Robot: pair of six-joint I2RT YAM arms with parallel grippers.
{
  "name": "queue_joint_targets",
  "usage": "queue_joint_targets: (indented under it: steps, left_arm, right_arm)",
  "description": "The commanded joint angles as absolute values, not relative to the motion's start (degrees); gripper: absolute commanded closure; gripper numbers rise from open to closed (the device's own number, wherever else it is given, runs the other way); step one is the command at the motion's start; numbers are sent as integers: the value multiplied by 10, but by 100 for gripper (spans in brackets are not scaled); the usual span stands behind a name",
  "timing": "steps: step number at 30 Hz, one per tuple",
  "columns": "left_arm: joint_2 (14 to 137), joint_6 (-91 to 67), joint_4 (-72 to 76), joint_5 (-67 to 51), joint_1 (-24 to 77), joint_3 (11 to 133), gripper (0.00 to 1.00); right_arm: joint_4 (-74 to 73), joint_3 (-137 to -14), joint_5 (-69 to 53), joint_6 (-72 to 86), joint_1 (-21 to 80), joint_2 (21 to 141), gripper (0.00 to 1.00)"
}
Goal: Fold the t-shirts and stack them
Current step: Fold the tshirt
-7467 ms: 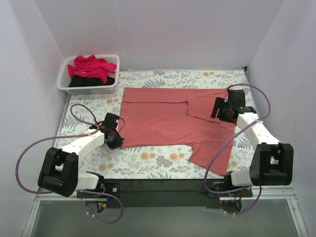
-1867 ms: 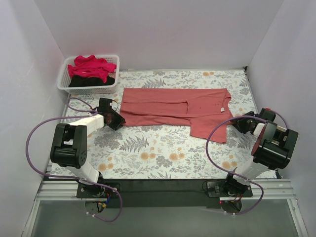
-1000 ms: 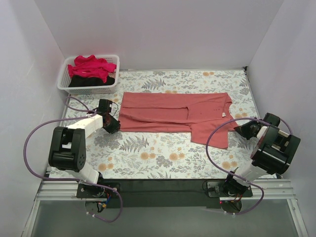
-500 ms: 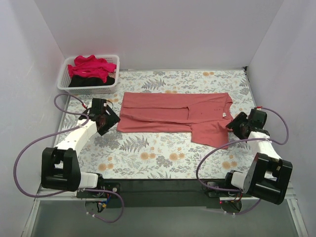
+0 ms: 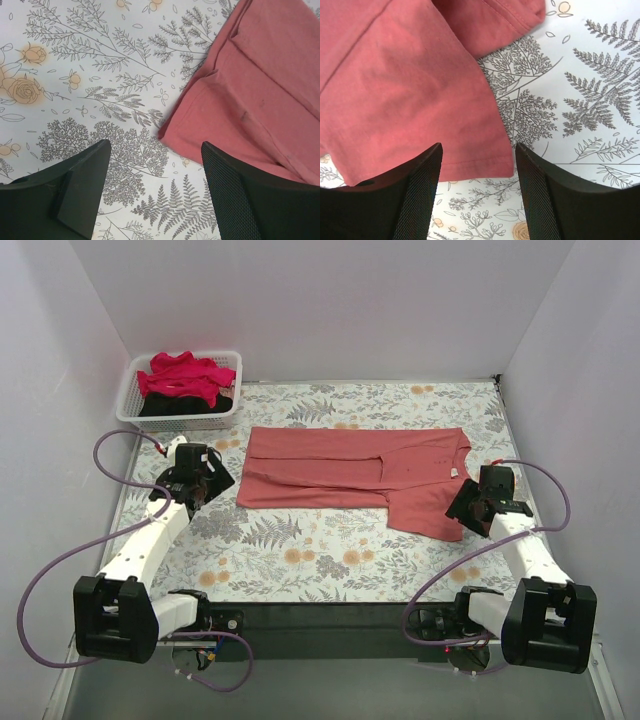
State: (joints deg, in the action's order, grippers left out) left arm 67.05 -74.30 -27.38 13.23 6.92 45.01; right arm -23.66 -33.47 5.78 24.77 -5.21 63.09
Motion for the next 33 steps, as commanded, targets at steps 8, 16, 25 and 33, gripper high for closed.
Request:
queue_joint_targets:
  steps: [8, 16, 25, 33]
  left_arm:
    - [628, -725, -262, 136, 68, 439, 28]
    - [628, -723, -260, 136, 68, 439, 28]
    - [641, -722, -260, 138, 68, 438, 28]
    - [661, -720, -259, 140, 68, 438, 28]
  right_arm:
    - [-279, -327, 83, 233, -37, 671, 36]
    - [-269, -327, 81, 241, -1, 723, 61]
    - [-269, -447, 56, 236, -1, 757, 99]
    - [-251, -640, -17, 269, -1, 897, 99]
